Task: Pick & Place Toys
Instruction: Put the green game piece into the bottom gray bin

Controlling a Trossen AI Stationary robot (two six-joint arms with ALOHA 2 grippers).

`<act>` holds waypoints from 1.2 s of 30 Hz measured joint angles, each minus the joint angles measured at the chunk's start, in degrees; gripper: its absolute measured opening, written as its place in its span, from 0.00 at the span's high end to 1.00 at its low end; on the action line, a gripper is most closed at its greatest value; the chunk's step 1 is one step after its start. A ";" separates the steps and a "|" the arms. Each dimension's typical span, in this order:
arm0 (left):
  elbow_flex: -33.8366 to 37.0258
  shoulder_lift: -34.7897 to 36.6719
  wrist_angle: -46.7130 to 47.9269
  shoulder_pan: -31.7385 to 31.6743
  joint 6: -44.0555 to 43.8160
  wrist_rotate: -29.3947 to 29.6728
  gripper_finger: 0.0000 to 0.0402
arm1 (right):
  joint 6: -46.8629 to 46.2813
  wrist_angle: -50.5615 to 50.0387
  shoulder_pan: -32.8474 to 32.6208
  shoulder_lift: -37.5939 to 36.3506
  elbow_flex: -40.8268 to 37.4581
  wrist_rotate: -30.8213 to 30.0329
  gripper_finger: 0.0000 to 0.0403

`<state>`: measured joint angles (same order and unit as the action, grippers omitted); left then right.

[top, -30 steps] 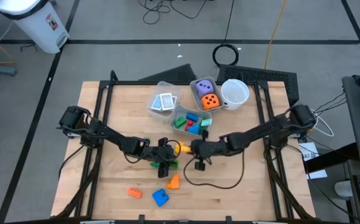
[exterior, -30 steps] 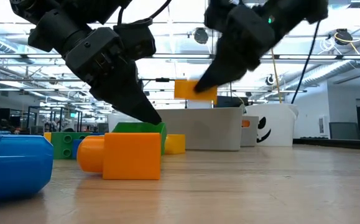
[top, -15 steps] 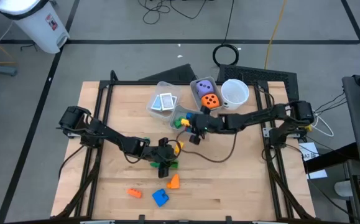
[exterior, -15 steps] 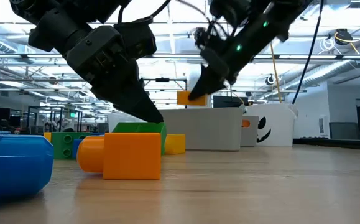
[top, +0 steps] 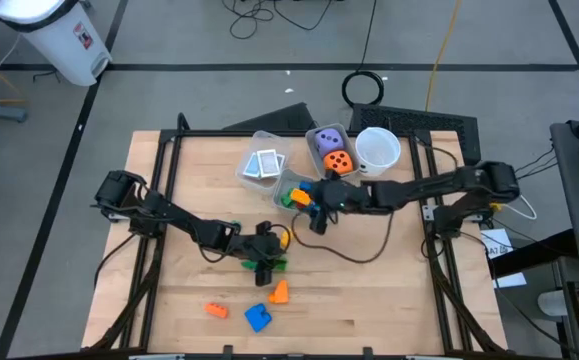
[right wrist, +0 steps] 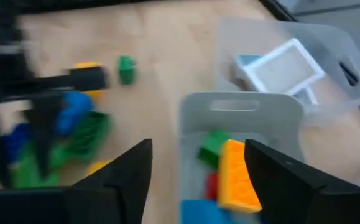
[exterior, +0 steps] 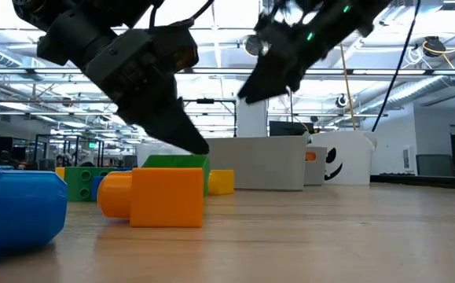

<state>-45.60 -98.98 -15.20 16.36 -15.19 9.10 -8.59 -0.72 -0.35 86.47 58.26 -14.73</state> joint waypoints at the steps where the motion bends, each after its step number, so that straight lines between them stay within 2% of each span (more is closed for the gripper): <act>1: -0.02 0.00 -1.04 0.00 -0.10 -0.02 0.67 | -0.50 -1.02 -1.11 -1.28 0.00 0.04 0.42; 6: -0.01 0.00 -5.87 0.00 -3.51 -0.07 0.67 | -1.23 -6.47 -7.51 -6.14 0.02 -0.11 0.41; 10: 0.00 0.00 -7.27 0.00 -3.13 -0.04 0.67 | -2.88 -7.03 -13.16 -7.68 -0.96 -1.57 0.44; 15: -0.13 1.40 -6.13 1.63 3.47 1.07 0.67 | -1.64 -7.08 -17.34 -7.62 -2.99 -7.03 0.46; 18: -3.63 1.81 3.20 4.29 5.78 5.00 0.67 | -0.58 -6.87 -17.85 -7.75 -3.02 -7.80 0.47; 22: -10.08 1.15 23.82 6.77 4.64 9.31 0.67 | -0.72 -6.93 -17.76 -9.09 -3.04 -7.79 0.47; 25: -11.30 0.76 32.00 7.96 2.57 12.22 0.67 | -0.85 -7.30 -17.76 -9.74 -3.04 -7.77 0.47; 29: -10.93 0.74 31.64 8.71 1.78 16.18 0.67 | -1.18 -7.32 -17.77 -9.81 -3.04 -7.75 0.47; 36: -10.82 0.70 31.67 8.81 1.27 16.50 0.67 | -2.26 -7.31 -17.76 -9.81 -3.04 -7.73 0.47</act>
<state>-56.42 -98.28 16.48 25.17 -13.93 25.61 -10.85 -8.03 -18.11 76.66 55.22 -22.46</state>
